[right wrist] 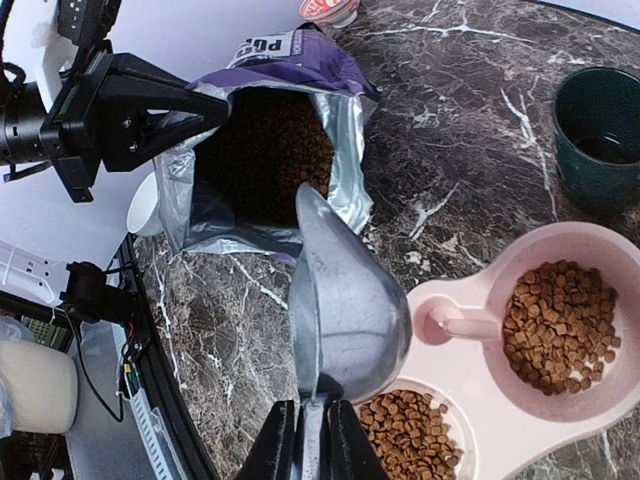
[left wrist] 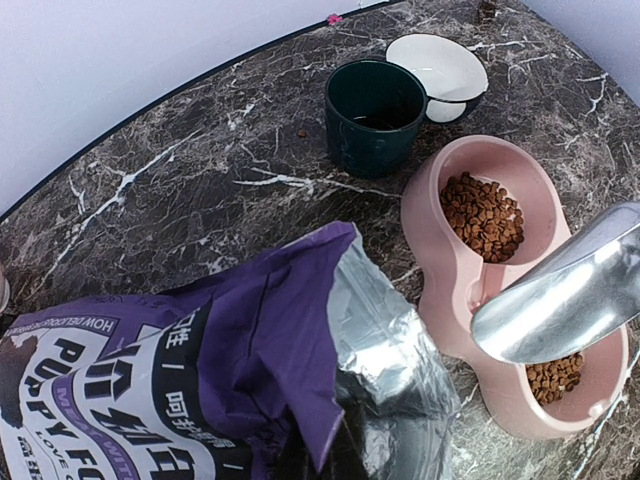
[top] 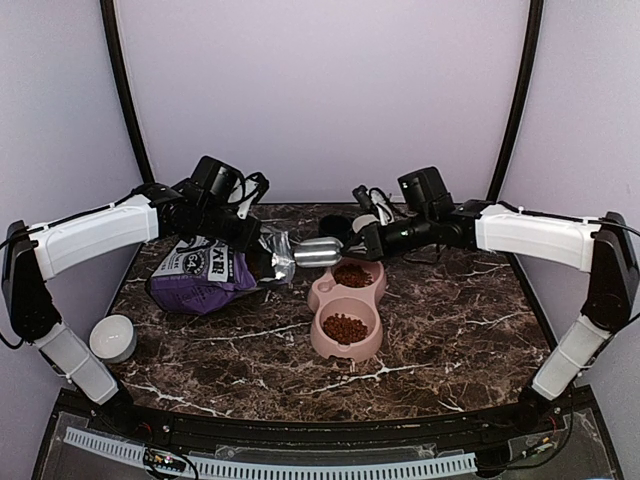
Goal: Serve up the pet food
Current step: Insert the spatula into the pet food bag.
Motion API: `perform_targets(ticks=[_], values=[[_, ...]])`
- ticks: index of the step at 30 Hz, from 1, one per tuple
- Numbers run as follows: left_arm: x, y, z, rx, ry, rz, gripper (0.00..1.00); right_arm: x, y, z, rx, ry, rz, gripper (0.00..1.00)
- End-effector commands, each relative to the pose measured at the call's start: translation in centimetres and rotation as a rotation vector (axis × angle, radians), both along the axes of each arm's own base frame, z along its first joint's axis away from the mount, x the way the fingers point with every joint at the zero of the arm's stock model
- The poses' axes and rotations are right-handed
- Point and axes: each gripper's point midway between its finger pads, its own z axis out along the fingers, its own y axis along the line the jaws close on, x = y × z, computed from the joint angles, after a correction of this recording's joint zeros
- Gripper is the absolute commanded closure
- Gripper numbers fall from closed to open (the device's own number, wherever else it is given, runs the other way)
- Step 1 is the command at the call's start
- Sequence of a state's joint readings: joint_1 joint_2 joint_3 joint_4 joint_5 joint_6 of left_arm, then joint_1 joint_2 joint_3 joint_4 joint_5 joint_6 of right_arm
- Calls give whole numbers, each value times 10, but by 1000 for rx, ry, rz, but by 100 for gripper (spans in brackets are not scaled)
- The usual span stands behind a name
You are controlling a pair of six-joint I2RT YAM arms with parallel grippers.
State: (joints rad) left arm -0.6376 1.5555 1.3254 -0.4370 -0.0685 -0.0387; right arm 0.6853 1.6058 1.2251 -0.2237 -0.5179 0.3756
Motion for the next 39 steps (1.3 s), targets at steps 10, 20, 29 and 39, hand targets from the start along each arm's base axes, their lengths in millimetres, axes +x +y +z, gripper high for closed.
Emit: perform_targets(ticks=[10, 20, 29, 39], values=[[0, -10, 42, -100, -81, -27, 100, 23, 61, 9, 9, -119, 91, 100], [-5, -21, 45, -161, -49, -55, 100, 35, 93, -11, -23, -129, 125, 100], [-7, -38, 52, -263, 4, -75, 100, 32, 130, -51, -110, -158, 146, 100], [-6, -49, 57, -309, 38, -86, 100, 58, 155, -90, -192, -228, 64, 100]])
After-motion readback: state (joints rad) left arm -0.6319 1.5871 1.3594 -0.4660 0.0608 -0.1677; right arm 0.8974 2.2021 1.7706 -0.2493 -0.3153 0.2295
